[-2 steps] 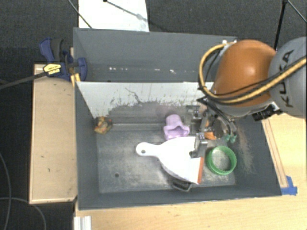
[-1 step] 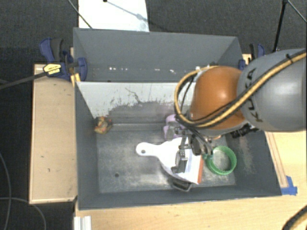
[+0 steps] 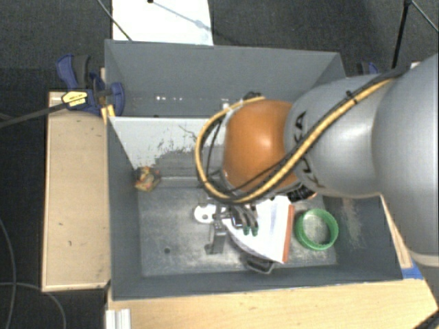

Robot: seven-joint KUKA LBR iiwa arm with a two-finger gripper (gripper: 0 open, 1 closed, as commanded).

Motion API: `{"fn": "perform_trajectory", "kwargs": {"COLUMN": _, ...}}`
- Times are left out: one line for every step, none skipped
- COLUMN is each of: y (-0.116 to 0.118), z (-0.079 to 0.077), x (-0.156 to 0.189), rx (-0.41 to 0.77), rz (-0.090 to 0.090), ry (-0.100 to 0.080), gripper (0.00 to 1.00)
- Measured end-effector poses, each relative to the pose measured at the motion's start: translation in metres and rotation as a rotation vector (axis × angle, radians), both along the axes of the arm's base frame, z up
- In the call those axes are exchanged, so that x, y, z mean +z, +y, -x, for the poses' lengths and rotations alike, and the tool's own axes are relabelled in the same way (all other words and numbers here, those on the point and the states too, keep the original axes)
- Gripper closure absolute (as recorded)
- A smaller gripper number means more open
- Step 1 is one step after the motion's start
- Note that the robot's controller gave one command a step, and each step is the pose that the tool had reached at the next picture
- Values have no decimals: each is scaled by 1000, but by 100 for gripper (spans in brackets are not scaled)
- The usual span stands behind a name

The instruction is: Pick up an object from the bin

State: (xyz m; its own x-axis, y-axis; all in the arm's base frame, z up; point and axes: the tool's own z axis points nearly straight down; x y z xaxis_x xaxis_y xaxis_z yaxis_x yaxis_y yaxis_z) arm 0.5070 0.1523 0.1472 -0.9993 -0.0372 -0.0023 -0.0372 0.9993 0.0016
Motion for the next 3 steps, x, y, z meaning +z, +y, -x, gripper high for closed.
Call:
{"fn": "perform_trajectory", "kwargs": {"y": -48, "z": -8, "x": -16, "rx": -132, "rz": 0, "ry": 1, "gripper": 0}}
{"fn": "perform_trajectory", "kwargs": {"y": -61, "z": -49, "x": -69, "rx": 15, "rz": 0, "ry": -5, "gripper": 0}}
{"fn": "perform_trajectory", "kwargs": {"y": -65, "z": -25, "x": -77, "rx": -258, "rz": 0, "ry": 2, "gripper": 100}}
